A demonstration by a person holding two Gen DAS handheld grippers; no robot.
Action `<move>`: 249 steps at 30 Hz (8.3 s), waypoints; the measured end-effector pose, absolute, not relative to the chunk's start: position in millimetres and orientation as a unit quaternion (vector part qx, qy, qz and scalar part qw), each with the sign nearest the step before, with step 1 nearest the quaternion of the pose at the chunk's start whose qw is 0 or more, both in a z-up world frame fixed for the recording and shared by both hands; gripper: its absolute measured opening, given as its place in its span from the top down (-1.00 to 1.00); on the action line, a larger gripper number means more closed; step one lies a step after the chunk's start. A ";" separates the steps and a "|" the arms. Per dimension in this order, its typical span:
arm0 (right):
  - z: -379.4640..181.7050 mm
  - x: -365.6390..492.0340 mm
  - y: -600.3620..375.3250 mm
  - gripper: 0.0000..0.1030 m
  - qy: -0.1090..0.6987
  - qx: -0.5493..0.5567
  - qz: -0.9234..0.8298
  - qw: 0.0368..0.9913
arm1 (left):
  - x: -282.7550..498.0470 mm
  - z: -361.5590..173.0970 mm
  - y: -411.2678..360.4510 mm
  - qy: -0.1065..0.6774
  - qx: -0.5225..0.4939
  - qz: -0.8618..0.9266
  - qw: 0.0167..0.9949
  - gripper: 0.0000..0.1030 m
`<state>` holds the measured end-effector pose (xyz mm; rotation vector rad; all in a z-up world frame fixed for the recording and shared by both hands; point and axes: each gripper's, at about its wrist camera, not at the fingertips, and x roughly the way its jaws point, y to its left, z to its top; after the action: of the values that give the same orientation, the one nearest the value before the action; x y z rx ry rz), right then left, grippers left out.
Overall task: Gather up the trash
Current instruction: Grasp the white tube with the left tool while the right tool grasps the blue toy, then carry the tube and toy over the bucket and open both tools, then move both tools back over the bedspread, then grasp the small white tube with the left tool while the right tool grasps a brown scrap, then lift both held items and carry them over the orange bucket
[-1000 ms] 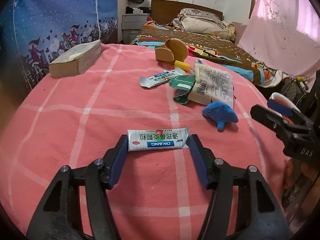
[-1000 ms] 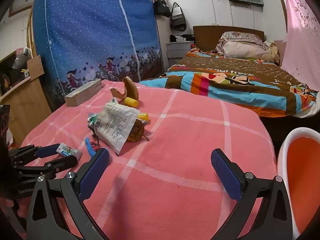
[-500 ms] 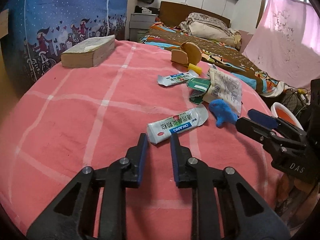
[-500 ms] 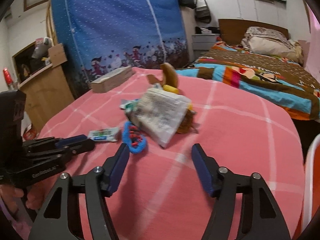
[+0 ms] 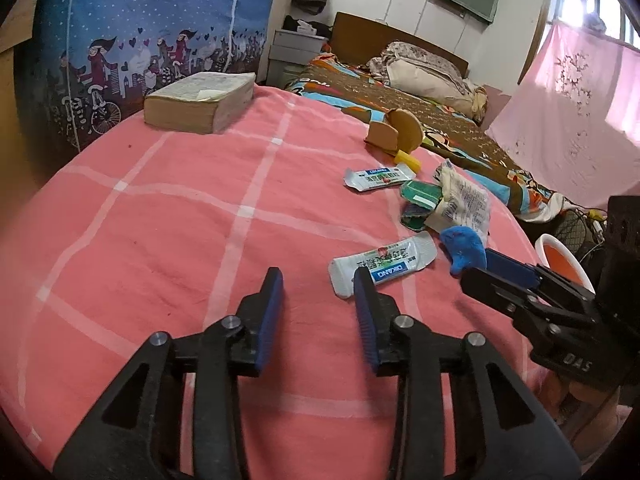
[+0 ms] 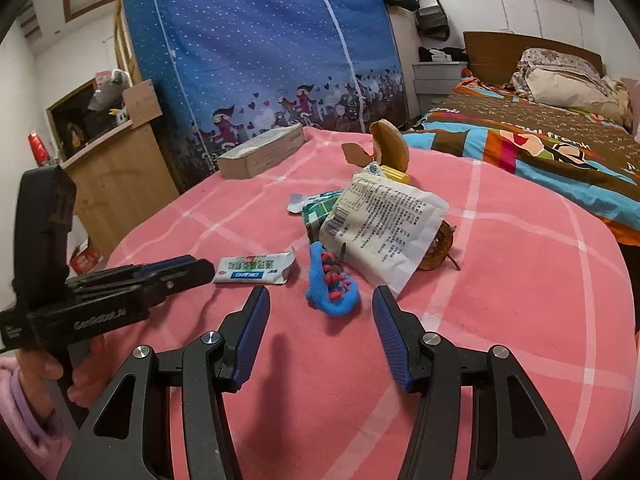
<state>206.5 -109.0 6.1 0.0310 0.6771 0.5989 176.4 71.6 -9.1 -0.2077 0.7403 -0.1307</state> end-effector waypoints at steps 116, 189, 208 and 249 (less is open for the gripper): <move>38.1 111.9 -423.1 0.11 0.196 0.187 -0.081 0.959 | 183.0 21.3 -256.0 0.363 -0.074 -0.304 0.878 0.02; 12.1 246.9 -168.6 0.21 0.322 -0.005 0.176 0.930 | 265.2 -4.6 34.0 0.377 -0.076 -0.090 0.918 0.27; 9.3 254.0 -144.3 0.31 0.341 0.001 0.226 0.912 | 250.5 -2.7 19.5 0.380 -0.085 -0.123 0.913 0.94; 78.4 150.2 -224.7 0.90 0.054 0.017 0.158 0.986 | 142.3 58.0 -48.0 0.101 -0.053 -0.171 0.979 0.95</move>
<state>150.2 -224.7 78.4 0.0340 0.1078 0.3182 142.3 -48.0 58.0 -0.1065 0.2036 -0.3449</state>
